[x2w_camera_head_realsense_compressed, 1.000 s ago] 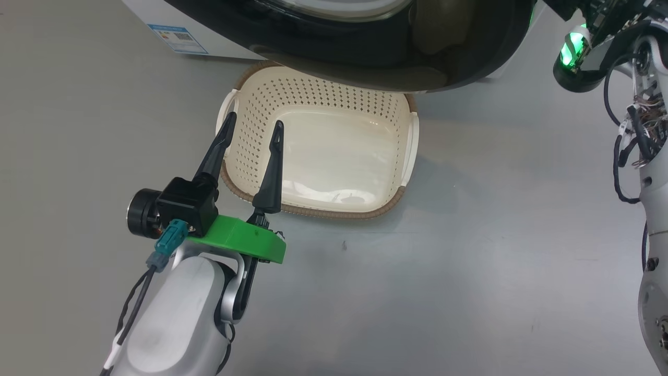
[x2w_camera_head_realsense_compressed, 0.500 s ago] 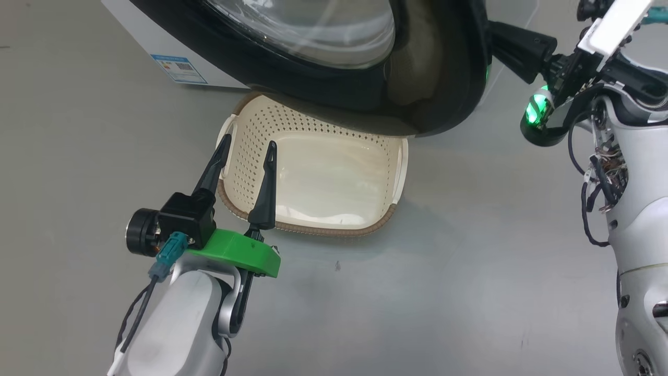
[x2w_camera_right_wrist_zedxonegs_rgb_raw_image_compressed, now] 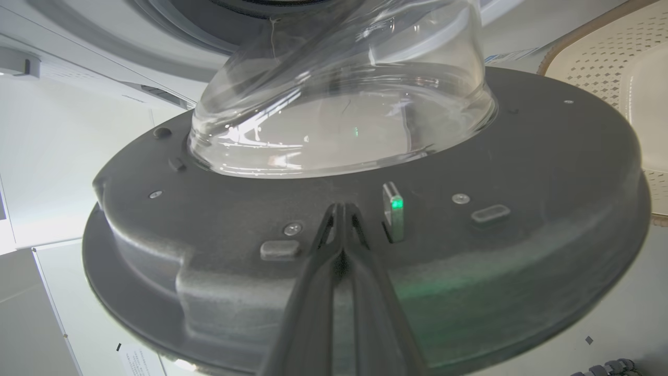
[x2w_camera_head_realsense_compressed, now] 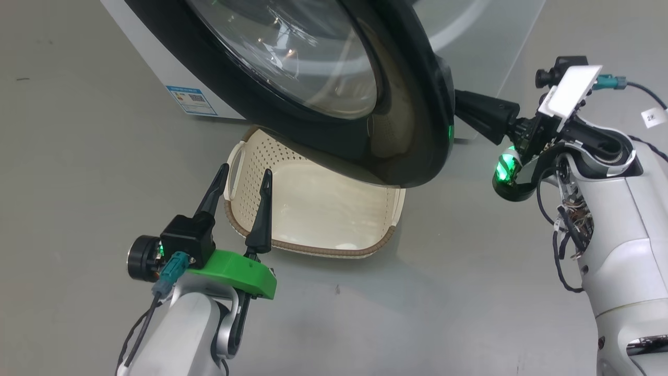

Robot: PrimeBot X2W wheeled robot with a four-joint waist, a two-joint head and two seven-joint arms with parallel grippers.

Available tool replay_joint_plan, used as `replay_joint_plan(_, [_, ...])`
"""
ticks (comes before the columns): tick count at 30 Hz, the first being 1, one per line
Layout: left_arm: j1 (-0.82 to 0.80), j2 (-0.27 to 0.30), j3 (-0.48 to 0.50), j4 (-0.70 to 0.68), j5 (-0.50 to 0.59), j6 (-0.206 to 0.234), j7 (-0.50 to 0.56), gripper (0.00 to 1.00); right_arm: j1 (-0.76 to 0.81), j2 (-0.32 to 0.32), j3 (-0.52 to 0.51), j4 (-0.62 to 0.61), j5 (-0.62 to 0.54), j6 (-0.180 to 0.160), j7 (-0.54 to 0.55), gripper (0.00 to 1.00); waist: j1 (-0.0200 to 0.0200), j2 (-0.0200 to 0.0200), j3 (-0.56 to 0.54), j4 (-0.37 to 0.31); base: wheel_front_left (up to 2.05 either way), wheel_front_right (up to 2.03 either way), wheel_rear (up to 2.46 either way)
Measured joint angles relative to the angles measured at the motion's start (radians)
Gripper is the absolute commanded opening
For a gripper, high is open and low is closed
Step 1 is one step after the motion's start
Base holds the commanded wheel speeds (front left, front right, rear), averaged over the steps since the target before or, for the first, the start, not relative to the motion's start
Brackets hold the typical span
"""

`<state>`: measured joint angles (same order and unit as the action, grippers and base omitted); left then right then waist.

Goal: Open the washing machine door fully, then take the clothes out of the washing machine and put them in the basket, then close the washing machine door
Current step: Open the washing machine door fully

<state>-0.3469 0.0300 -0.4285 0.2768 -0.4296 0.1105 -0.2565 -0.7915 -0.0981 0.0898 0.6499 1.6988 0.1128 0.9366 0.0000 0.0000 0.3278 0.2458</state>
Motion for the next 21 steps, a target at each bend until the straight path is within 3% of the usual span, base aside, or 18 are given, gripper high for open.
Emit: replay_joint_plan(21, [0.073,0.002,0.005,0.03,0.019,-0.003,0.0,1.0,0.18,0.029,0.049,-0.031,0.062,0.005,0.0,0.0,0.0,0.0,-0.125,0.059,0.0,0.0,0.0])
